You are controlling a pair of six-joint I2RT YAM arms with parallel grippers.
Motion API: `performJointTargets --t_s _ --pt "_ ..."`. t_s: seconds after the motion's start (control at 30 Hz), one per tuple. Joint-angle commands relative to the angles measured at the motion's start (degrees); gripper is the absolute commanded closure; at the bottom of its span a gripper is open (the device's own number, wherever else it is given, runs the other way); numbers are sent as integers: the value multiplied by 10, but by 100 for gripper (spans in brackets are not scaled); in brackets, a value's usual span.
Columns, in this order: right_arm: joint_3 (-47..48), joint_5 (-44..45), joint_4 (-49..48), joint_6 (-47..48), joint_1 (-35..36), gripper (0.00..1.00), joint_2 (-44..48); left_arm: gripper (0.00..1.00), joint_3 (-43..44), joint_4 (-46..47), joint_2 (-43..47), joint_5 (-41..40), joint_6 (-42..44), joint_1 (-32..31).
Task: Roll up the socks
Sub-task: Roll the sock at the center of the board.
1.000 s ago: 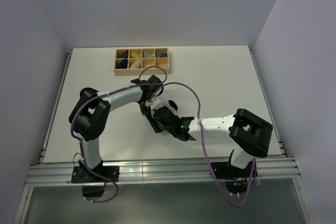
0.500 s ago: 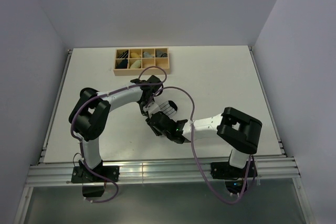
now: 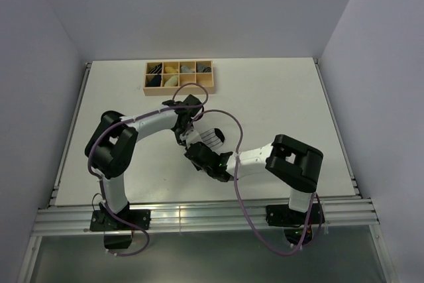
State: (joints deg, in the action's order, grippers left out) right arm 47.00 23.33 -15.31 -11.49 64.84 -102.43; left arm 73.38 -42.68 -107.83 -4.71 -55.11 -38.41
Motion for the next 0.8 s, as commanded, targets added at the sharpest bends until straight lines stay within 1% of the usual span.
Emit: performJointTargets --t_s 0.0,0.03,0.07,0.13,0.17,0.2,0.27,0.33,0.37,0.4,0.43,0.47,0.53,0.57,0.63,0.67,0.73,0.77 --pt "-11 -40 18 -27 -9 92 -36 94 -22 5 26 28 -1 -13" --pt "-16 -44 18 -29 -11 100 -26 91 -24 10 30 27 -3 -12" --pt "-19 -62 19 -33 -14 100 -21 84 -26 13 38 25 -4 -12" --pt "-33 -89 18 -39 -26 100 4 74 -37 20 49 18 -14 -11" --pt "-38 -107 14 -46 -33 100 13 64 -40 29 56 16 -17 -8" --pt "-41 -146 14 -50 -39 100 21 59 -50 34 69 15 -24 -5" --pt "-53 -185 6 -69 -60 100 42 50 -60 48 84 10 -32 4" --pt "-68 -265 -8 -85 -79 100 58 45 -82 59 111 7 -46 11" --pt "-73 -298 -23 -102 -101 100 61 39 -91 65 122 3 -54 19" --pt "-78 -325 -34 -110 -113 100 65 36 -110 79 144 2 -67 23" --pt "-90 -378 -60 -131 -124 100 69 35 -119 88 154 1 -74 30" --pt "-97 -401 -76 -143 -149 100 70 31 -128 94 165 1 -82 33" --pt "-119 -444 -108 -171 -174 100 69 29 -154 114 196 0 -99 38" --pt "-126 -484 -144 -200 -186 100 66 29 -161 119 204 1 -105 39" --pt "-140 -527 -176 -230 -222 100 50 28 -178 140 223 10 -113 38" --pt "-146 -560 -218 -264 -233 100 43 28 -184 148 230 15 -116 39" --pt "-154 -592 -254 -295 -262 100 17 28 -198 168 235 29 -116 39" --pt "-158 -617 -291 -325 -269 100 8 28 -201 174 234 35 -116 39"
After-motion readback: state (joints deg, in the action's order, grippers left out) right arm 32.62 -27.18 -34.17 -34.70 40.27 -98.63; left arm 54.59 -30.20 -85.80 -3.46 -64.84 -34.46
